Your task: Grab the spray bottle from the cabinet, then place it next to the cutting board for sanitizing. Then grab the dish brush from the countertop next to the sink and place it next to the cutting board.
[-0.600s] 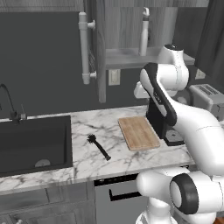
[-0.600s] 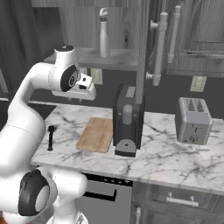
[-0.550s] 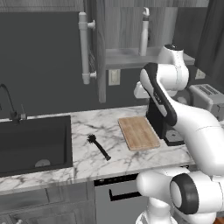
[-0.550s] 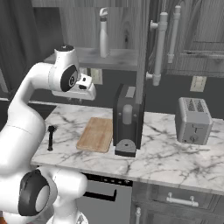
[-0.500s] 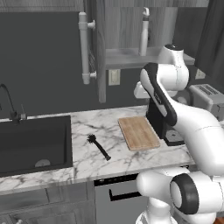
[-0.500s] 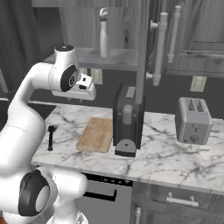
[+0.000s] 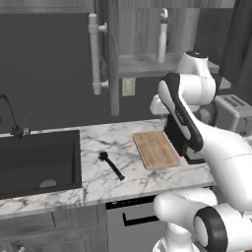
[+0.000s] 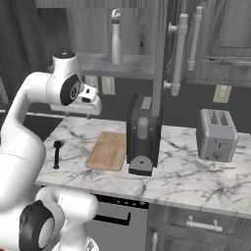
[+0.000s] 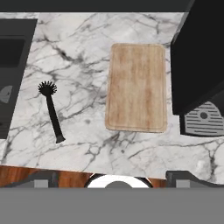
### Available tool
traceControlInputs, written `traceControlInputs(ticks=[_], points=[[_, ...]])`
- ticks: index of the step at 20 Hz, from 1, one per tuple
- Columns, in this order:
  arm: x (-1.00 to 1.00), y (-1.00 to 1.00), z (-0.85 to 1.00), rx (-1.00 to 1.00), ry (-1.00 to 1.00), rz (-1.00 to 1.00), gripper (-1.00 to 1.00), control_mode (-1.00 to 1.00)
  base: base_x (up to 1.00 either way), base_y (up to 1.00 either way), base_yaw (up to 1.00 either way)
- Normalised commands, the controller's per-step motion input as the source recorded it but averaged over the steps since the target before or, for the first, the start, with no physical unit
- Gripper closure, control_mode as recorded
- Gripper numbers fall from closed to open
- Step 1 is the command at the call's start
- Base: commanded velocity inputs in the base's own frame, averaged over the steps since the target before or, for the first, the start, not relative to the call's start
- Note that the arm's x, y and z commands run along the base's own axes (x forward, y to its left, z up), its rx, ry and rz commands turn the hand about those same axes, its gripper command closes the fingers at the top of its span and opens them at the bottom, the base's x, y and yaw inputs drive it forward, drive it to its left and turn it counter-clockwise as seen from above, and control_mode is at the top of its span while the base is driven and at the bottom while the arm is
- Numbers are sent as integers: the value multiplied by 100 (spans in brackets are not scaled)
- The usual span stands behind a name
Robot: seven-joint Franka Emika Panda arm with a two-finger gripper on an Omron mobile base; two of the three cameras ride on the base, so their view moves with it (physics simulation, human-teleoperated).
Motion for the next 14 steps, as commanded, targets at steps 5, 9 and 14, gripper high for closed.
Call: traceControlInputs(ticks=[5, 9, 14], points=[[-64, 0, 9, 0, -24, 0, -100, -100, 0, 0, 0], [-56, 0, 18, 0, -46, 0, -100, -100, 0, 0, 0], [-24, 0, 27, 1, -61, 0, -100, -100, 0, 0, 0]])
